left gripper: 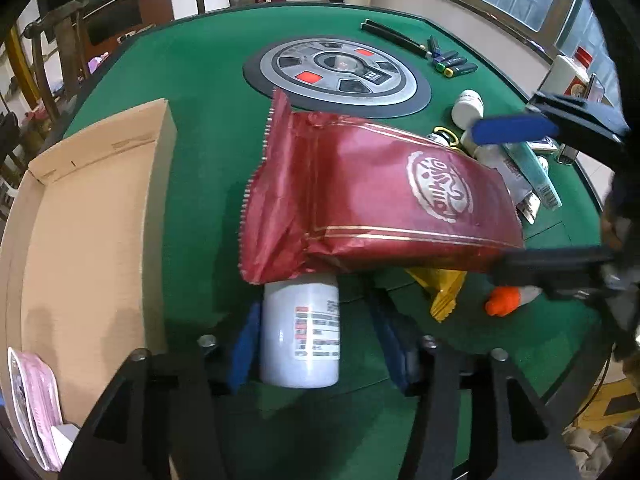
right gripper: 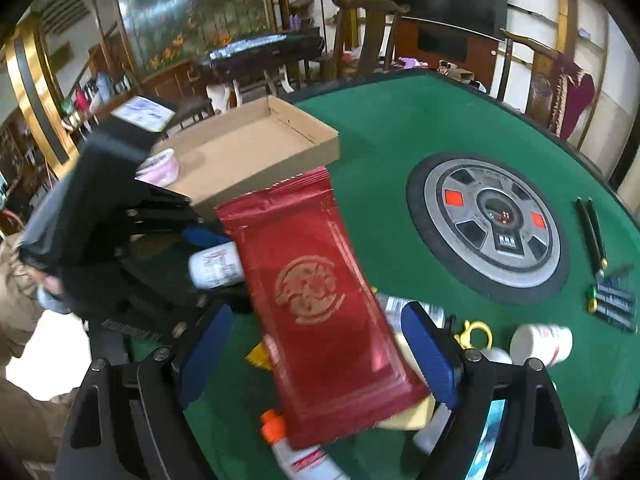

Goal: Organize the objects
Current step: 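Grasp the white bottle with the left gripper while the right grasps the red foil bag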

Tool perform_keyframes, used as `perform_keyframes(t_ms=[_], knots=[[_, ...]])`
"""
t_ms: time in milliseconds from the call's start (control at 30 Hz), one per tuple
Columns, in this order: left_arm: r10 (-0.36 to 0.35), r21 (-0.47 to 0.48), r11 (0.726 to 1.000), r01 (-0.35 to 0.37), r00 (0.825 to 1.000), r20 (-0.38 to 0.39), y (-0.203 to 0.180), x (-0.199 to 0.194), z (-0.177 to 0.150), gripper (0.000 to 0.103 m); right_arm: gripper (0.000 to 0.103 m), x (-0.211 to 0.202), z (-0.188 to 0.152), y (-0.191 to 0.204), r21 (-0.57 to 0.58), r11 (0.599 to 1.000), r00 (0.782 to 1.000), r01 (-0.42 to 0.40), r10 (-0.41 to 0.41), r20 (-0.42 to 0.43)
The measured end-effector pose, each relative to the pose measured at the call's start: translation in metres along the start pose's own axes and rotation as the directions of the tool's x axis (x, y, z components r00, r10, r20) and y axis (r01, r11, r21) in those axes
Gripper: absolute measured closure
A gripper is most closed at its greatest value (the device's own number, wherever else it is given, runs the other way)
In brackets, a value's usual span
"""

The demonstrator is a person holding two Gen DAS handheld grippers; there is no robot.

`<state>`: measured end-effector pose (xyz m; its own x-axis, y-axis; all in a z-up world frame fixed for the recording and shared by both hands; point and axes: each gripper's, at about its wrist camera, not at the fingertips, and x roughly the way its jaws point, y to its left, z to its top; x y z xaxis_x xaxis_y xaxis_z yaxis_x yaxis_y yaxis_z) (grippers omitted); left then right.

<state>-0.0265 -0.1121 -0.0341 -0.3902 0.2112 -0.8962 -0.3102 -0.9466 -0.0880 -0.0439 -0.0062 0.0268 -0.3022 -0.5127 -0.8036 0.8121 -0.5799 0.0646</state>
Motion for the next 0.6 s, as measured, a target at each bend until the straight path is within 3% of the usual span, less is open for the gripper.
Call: perform_keyframes(t_ms=[233, 400, 600], knots=[[0.007, -0.023, 1.0, -0.007, 1.0, 0.014, -0.001, 0.0, -0.001, 0.046, 0.013, 0.019, -0.004, -0.004, 0.0, 1.0, 1.0, -0.014, 0.014, -0.004], [-0.004, -0.051, 0.999, 0.004, 1.0, 0.003, -0.002, 0.002, 0.002, 0.038, 0.015, 0.028, -0.01, 0.007, -0.067, 0.997, 0.999, 0.028, -0.03, -0.027], [-0.015, -0.086, 0.996, 0.014, 1.0, -0.015, 0.002, 0.004, 0.006, 0.038, 0.036, 0.022, -0.011, 0.01, -0.071, 0.997, 1.0, 0.021, -0.019, 0.025]])
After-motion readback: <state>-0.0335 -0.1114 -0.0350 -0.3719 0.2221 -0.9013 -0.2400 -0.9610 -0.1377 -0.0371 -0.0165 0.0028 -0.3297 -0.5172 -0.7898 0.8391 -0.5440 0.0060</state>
